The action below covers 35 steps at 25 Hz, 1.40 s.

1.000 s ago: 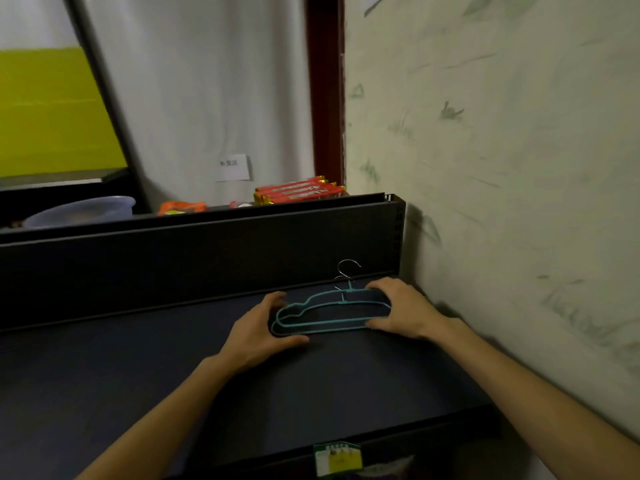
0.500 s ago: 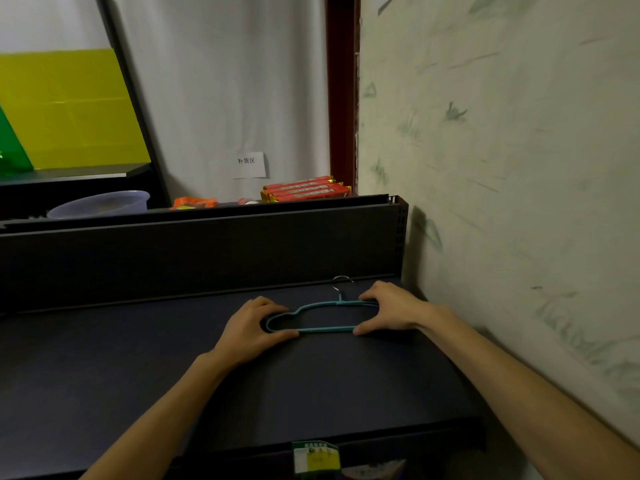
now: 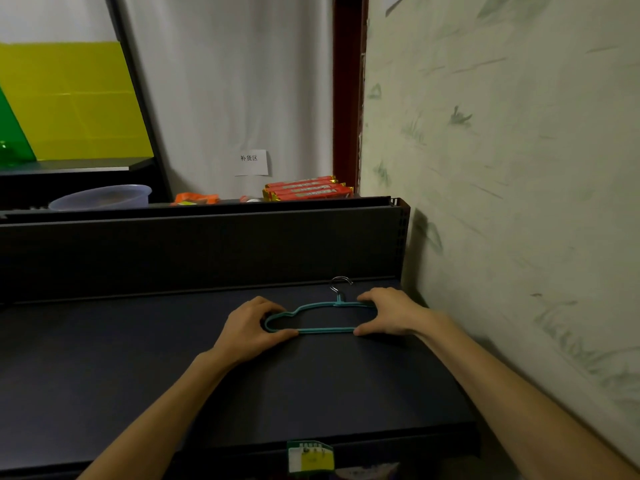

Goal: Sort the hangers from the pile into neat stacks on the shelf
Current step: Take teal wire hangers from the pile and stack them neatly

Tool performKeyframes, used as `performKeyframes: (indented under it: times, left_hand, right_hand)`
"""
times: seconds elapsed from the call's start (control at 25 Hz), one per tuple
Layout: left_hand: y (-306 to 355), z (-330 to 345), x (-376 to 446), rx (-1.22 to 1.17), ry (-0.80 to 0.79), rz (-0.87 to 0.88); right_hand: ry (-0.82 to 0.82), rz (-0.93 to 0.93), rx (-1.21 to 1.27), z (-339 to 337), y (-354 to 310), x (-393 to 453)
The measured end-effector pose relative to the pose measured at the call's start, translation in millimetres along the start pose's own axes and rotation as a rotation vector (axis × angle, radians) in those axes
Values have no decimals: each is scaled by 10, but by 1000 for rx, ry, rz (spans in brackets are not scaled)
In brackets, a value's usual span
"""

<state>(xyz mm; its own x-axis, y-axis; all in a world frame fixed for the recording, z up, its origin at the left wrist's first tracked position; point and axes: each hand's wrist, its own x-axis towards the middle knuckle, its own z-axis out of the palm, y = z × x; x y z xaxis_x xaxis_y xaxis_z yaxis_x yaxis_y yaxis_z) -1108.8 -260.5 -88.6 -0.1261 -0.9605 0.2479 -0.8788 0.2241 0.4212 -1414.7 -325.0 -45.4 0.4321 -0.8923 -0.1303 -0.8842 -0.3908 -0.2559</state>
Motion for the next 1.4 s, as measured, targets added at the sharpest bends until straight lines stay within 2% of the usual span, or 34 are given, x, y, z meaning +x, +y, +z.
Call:
performKeyframes:
  times: [0.2, 0.32, 0.44, 0.6, 0.84, 1.0, 1.24, 1.4]
  left_hand:
    - [74, 9, -81, 141, 63, 13]
    - [-75, -175, -287, 148, 112, -56]
    - [-602, -563, -649, 340, 107, -33]
    - [-1629, -1327, -1374, 555, 159, -144]
    - [-3096, -2613, -2756, 680, 312, -348]
    - [-3919, -3376, -3625, 728, 375, -523]
    - [-5062, -4169, -4391, 579, 346, -830]
    - [-5827, -4551, -4614, 514, 351, -903]
  right_hand:
    - [144, 51, -21, 170, -104, -118]
    - [395, 39, -15, 340, -317, -159]
    - [594, 0, -28, 512, -749, -87]
    - [722, -124, 30, 853, -2022, 167]
    - [725, -347, 136, 1424, -4462, 574]
    - [669, -490, 184, 1728, -5987, 706]
    - [519, -653, 138, 1956, -7663, 1120]
    - [422, -711, 102, 2167, -8558, 1610]
